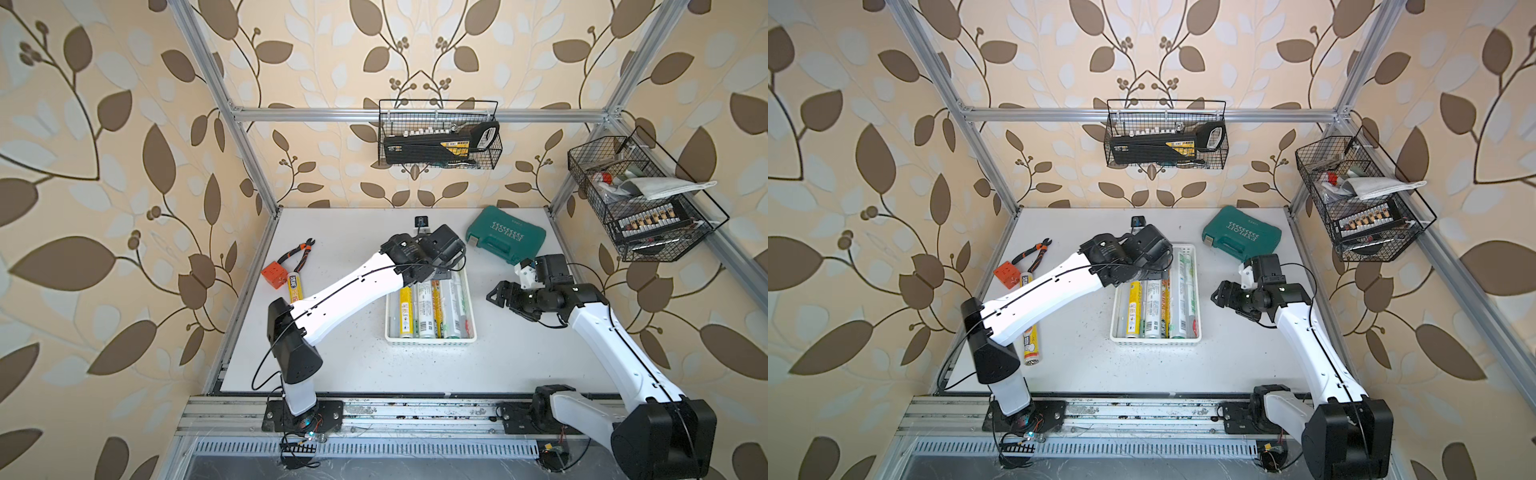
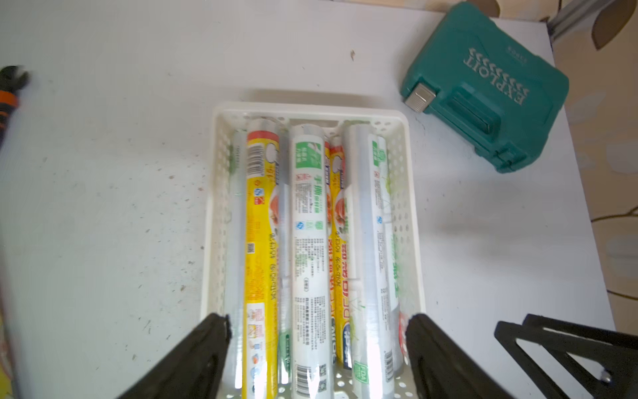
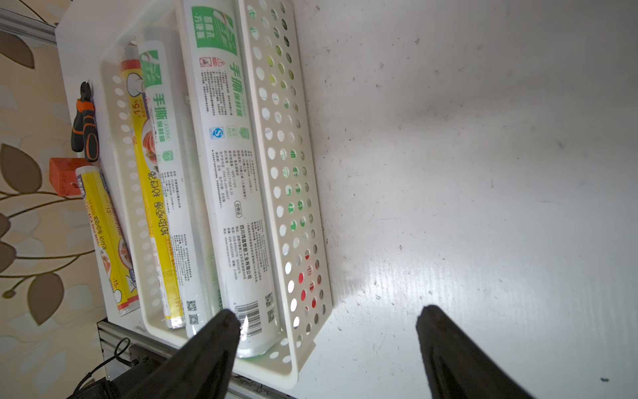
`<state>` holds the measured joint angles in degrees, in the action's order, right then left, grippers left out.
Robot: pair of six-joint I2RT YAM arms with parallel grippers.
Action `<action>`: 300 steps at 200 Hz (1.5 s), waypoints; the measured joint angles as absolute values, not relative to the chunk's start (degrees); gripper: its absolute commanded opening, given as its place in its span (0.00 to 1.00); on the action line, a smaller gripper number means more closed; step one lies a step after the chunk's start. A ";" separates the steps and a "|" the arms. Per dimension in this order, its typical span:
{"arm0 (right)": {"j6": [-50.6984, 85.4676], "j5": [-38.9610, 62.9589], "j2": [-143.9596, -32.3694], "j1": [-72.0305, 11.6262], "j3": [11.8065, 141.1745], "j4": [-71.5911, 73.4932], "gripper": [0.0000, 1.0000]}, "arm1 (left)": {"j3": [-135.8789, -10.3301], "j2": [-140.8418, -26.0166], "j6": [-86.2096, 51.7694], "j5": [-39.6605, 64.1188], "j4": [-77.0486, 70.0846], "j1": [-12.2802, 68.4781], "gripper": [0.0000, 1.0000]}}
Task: Put the plastic wrap into the basket
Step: Place the plastic wrap in the basket, then pick up the plastic wrap from the center of the board.
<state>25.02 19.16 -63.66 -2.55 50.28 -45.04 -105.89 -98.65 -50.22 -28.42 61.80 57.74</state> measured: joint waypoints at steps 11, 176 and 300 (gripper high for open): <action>25.02 19.35 -63.33 -2.55 50.28 -45.04 0.84 | -102.72 -94.94 -50.57 -31.05 62.67 57.28 0.94; 25.50 21.96 -61.63 -2.61 50.28 -44.99 0.84 | -52.31 -60.77 -53.60 -37.36 50.87 17.43 0.99; 25.47 22.11 -61.69 -2.63 50.30 -45.01 0.84 | -39.16 -66.43 -50.63 -22.59 34.89 1.06 0.99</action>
<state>25.47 22.11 -61.69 -2.63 50.30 -45.01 -39.16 -66.43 -50.63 -22.59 34.89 1.06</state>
